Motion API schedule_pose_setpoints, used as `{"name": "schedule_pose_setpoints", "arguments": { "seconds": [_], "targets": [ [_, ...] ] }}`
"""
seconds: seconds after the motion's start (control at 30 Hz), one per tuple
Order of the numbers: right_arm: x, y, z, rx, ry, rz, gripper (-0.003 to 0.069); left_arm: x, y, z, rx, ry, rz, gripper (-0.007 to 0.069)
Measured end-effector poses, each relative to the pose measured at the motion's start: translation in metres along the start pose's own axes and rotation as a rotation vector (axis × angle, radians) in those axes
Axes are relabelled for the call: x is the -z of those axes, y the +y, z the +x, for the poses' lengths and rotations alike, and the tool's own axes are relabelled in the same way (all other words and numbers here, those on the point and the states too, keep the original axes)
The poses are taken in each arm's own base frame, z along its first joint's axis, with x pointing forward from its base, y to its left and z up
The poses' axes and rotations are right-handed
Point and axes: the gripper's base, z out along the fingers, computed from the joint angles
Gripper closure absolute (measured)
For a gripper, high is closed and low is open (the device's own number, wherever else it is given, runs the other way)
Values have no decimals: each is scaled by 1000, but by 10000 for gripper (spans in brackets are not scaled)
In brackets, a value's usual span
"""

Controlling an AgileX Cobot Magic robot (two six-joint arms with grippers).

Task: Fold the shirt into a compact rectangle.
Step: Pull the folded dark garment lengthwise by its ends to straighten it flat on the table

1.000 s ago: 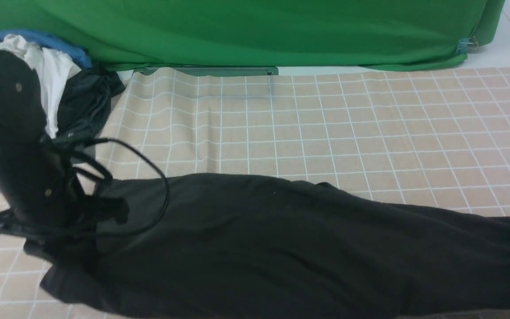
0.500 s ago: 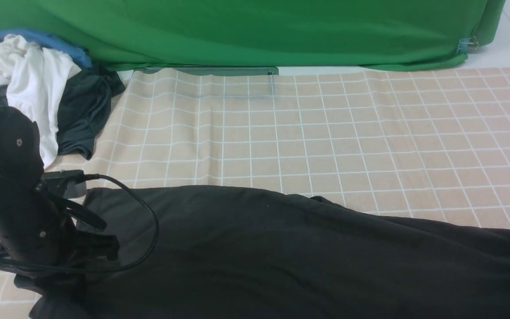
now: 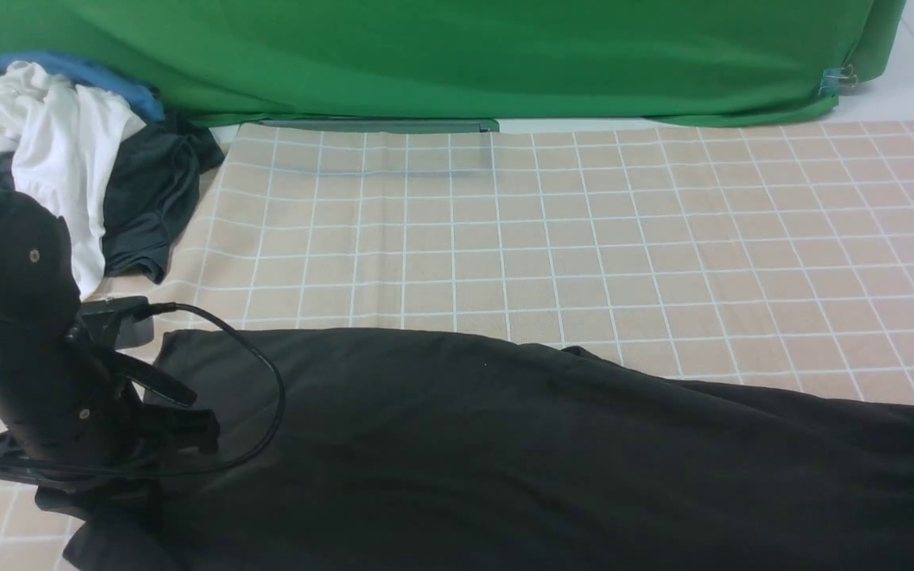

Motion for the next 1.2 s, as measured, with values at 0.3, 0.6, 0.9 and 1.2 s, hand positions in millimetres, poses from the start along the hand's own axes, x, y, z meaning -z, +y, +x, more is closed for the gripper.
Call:
{"name": "schedule_pose_setpoints", "arguments": {
  "seconds": [0.3, 0.6, 0.9, 1.2],
  "targets": [
    [22, 0, -21, -12, -48, -3, 272, 29, 5, -13, 24, -18, -92, 221],
    [39, 27, -26, 79, -12, -56, 628, 65, -8, -32, 63, -138, 28, 126],
    [-8, 28, 13, 66, 55, -29, 629, 64, -14, -38, 79, -206, 94, 210],
    [-18, 7, 6, 1, 53, 25, 352, 65, -15, -42, 85, -246, 117, 271]
  ]
}}
